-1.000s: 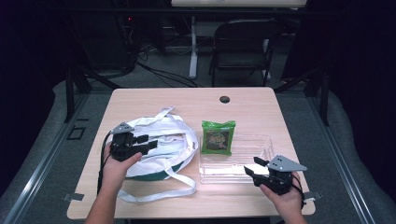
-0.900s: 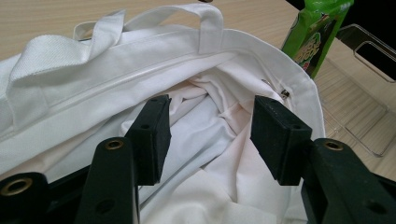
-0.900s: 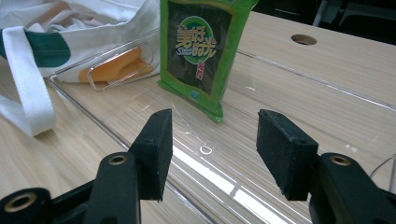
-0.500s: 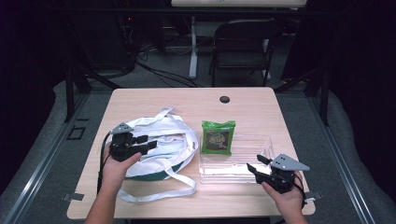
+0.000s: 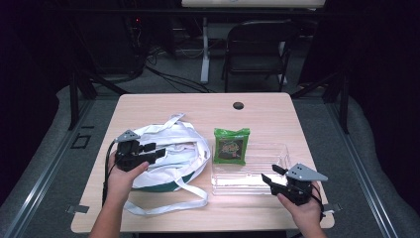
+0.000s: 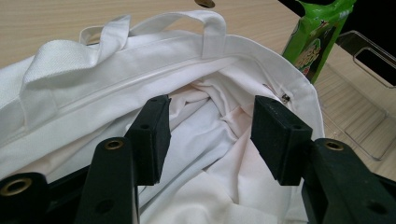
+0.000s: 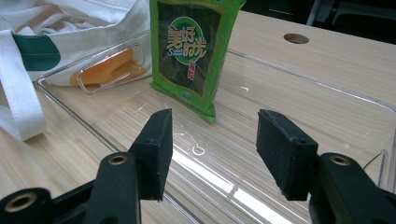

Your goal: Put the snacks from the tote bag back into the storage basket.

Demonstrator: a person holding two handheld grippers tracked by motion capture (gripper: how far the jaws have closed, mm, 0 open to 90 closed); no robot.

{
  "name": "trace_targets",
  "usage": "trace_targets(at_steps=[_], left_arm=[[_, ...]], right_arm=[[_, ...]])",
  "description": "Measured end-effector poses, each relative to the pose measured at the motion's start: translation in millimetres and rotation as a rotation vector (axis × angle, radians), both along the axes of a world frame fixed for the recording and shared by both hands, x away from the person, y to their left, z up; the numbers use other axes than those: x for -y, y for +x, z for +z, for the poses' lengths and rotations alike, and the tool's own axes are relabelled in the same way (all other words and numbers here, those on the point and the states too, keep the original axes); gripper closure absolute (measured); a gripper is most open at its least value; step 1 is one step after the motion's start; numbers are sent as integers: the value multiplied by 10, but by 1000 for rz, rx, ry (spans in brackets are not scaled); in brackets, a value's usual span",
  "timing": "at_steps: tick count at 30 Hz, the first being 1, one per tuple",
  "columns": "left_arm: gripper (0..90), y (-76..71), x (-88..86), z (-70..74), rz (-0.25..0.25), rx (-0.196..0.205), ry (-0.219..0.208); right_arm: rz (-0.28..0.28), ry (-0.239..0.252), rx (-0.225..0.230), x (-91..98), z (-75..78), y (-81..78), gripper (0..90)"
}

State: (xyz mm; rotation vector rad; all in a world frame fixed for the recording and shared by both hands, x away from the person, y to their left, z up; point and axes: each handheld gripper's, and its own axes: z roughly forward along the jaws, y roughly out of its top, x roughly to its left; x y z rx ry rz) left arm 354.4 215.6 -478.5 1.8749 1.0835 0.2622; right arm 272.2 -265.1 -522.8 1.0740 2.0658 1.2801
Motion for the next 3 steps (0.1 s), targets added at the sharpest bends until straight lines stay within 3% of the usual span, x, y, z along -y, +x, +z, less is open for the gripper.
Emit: trace_targets(at_steps=[3], left_arm=[[474, -3, -5, 8, 1, -3, -3]], right_arm=[[1, -1, 0, 0, 0, 1, 455]])
